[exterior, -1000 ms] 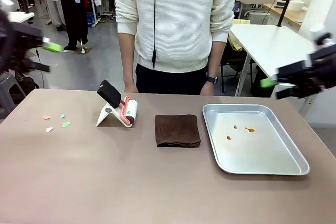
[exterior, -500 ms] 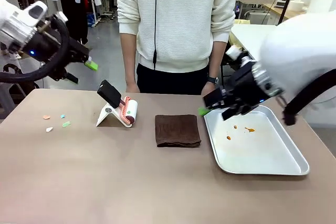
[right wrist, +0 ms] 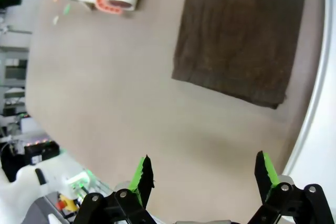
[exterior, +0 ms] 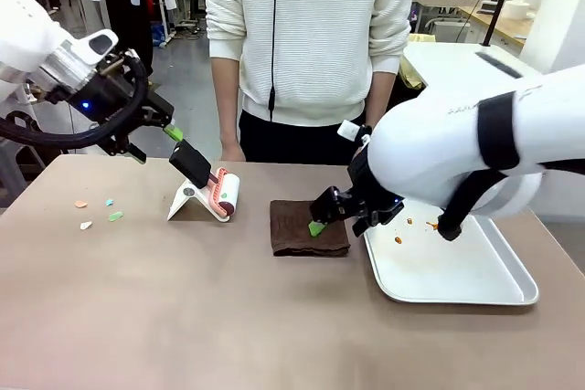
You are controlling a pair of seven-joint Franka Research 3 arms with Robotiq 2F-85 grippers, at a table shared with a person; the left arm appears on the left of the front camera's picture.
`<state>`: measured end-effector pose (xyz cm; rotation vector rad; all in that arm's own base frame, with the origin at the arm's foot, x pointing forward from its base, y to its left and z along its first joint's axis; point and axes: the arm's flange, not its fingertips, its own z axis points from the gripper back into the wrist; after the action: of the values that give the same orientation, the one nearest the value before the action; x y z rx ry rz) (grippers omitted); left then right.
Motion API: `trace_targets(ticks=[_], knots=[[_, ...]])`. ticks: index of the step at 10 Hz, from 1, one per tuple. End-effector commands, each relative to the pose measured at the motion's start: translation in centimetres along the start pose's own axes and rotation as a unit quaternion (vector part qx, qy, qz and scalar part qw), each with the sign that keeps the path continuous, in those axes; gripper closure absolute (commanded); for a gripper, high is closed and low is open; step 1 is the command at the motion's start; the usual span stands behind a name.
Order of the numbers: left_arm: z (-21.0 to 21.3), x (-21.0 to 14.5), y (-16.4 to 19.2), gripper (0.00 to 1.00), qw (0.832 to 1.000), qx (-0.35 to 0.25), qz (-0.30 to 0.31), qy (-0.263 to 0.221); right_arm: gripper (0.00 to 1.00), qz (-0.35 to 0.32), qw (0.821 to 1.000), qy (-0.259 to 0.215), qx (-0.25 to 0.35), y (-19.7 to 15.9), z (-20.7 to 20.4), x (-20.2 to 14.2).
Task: Clean the surface of the table.
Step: Hold the Lint Roller with your left hand and the towel with your right hand.
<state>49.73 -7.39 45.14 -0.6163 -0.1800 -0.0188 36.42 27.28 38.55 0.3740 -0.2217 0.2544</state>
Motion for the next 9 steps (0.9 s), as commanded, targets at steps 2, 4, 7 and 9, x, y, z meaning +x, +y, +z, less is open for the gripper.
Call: trace_targets(ticks=[2,4,7,9], knots=[[-0.4,1.0,-0.8,0.0,1.0,-0.003,0.022,0.012,0.0,-0.052,0.999,-0.005,0.009,-0.4,0.5,1.7],[-0.8,0.4,0.1,0.0,1.0,0.0,0.006,0.006,0.0,-0.014,1.0,0.005,-0.004,-0.5,-0.5,0.6],[-1.2,0.7,0.1,0.0,1.0,-0.001,0.01,0.01,0.0,-0.024,1.0,0.008,0.003,-0.6,-0.6,0.9],[-2.4,3.2,0.2,0.0,0.998,0.013,0.046,0.03,0.0,-0.082,0.996,0.026,0.004,-0.6,-2.2,6.4]])
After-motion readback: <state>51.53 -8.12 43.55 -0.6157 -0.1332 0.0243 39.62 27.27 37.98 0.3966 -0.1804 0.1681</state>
